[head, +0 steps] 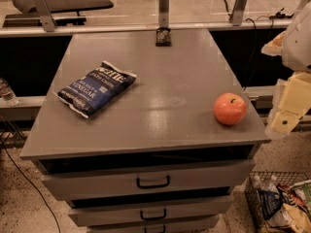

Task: Move rxbar chocolate near apple

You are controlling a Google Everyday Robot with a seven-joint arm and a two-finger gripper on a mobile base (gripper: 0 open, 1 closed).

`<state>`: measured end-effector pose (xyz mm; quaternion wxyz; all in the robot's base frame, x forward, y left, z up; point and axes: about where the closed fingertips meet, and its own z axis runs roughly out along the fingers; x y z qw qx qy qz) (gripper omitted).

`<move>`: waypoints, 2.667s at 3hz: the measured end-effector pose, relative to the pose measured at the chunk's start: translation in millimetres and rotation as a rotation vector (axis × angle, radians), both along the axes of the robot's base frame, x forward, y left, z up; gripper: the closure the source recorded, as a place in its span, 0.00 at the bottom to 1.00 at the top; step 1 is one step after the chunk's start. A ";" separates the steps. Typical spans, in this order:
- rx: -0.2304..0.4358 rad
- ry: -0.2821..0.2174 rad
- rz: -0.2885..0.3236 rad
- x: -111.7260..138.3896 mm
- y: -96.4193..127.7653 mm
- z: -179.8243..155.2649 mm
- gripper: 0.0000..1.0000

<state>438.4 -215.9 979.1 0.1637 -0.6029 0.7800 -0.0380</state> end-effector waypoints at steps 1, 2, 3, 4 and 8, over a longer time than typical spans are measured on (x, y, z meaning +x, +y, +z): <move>0.001 -0.006 0.000 1.1 1.1 0.9 0.00; 0.049 -0.054 0.016 36.8 28.6 0.1 0.00; 0.154 -0.120 0.045 97.5 76.0 -1.1 0.00; 0.287 -0.180 0.076 156.7 127.8 2.5 0.00; 0.397 -0.272 -0.006 222.8 180.4 -22.6 0.00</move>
Offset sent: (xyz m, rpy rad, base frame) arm 0.1062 0.0804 -0.0037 0.1440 -0.1350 0.0466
